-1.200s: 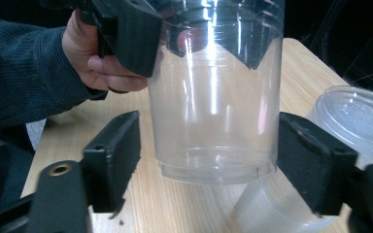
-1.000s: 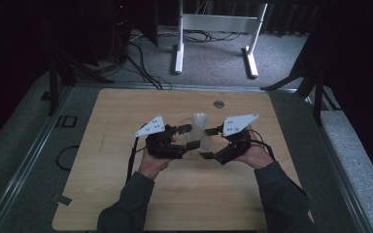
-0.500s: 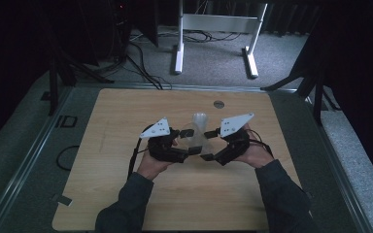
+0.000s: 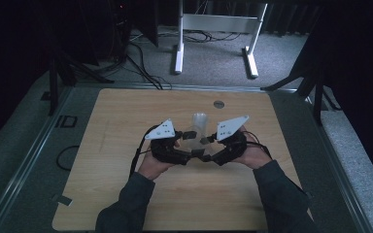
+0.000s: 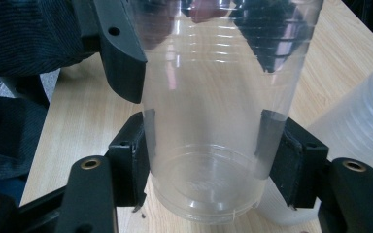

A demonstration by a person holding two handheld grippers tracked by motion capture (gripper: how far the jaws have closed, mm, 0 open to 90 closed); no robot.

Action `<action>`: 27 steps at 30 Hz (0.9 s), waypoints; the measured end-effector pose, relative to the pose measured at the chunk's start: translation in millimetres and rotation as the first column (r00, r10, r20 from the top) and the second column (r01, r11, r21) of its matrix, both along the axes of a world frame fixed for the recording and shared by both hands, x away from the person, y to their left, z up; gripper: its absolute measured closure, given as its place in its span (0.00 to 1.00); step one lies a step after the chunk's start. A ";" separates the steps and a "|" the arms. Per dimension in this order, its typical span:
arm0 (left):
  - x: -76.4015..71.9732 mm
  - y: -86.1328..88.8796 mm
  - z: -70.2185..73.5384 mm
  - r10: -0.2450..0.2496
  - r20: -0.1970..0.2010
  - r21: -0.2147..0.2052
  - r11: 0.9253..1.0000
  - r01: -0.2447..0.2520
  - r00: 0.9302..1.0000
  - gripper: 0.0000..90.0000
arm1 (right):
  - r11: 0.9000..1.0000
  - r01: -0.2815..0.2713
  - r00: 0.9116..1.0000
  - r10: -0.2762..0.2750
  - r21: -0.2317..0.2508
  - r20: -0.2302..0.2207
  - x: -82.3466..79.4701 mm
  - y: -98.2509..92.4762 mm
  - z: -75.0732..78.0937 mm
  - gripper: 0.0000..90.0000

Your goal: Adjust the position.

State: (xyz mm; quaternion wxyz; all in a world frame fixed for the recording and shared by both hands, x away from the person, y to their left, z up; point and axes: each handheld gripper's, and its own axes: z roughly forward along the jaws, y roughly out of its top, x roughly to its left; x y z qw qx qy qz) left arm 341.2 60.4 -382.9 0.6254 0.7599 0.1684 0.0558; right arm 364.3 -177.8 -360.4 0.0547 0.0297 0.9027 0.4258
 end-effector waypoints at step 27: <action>-12.2 13.4 5.2 0.195 0.035 -0.120 0.974 -0.189 0.980 0.21 | 0.986 0.076 0.997 -0.080 0.151 0.022 -0.7 4.0 -4.6 0.46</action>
